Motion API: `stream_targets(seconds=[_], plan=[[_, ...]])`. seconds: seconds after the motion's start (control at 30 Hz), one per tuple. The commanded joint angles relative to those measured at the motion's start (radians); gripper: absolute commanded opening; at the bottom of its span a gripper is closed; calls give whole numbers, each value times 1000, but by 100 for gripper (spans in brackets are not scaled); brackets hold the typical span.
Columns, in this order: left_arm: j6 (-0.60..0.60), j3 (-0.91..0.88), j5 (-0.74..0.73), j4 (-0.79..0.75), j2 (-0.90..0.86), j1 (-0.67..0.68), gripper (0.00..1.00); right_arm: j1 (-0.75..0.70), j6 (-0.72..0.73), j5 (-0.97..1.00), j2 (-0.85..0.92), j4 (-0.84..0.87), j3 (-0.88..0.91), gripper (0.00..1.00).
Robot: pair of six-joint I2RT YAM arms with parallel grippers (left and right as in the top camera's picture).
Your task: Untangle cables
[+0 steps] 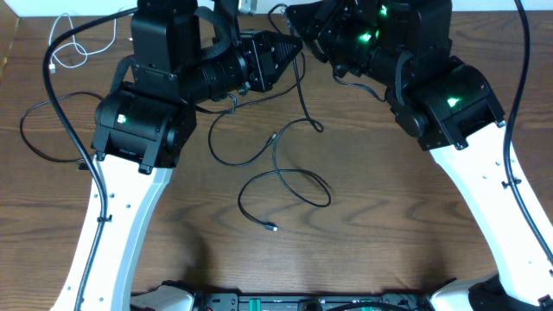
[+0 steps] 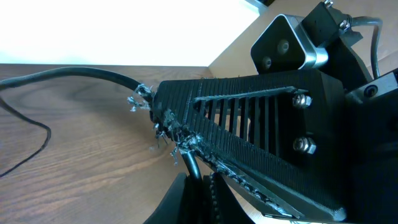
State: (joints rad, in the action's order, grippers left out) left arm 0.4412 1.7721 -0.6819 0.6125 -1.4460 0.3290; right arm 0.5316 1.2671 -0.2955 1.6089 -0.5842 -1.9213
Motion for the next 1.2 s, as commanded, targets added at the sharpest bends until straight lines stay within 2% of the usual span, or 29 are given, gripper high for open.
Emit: stream_targets(seconds=[0.0, 0.23, 0.37, 0.47, 0.57, 0.63, 0.73, 0.8, 1.0, 1.17], plan=[[-6, 6, -6, -24, -6, 8, 7, -4, -20, -47, -10, -12, -5, 1], [-5, 6, 25, -24, -6, 8, 8, -83, -31, -34, -10, -65, -5, 4], [-6, 6, 25, -24, -6, 8, 8, -129, -87, 25, -10, -115, -5, 21], [-6, 6, 42, -29, -5, 8, 7, -164, -124, 70, -10, -167, -5, 37], [-5, 6, 47, -55, -3, 8, 7, -192, -124, 107, -10, -232, -5, 58], [-5, 6, 47, -71, 3, 8, 7, -204, -124, 154, -10, -283, -5, 66], [-5, 6, 51, -86, 18, 8, 7, -210, -124, 261, -10, -362, -5, 68], [32, 6, 108, -78, 32, 8, 8, -210, -124, 350, -10, -416, -5, 68], [201, 6, 368, 10, 79, 8, 7, -210, -124, 560, -10, -546, -5, 72], [283, 6, 584, 89, 122, 8, 7, -210, -124, 582, -3, -574, -5, 73]])
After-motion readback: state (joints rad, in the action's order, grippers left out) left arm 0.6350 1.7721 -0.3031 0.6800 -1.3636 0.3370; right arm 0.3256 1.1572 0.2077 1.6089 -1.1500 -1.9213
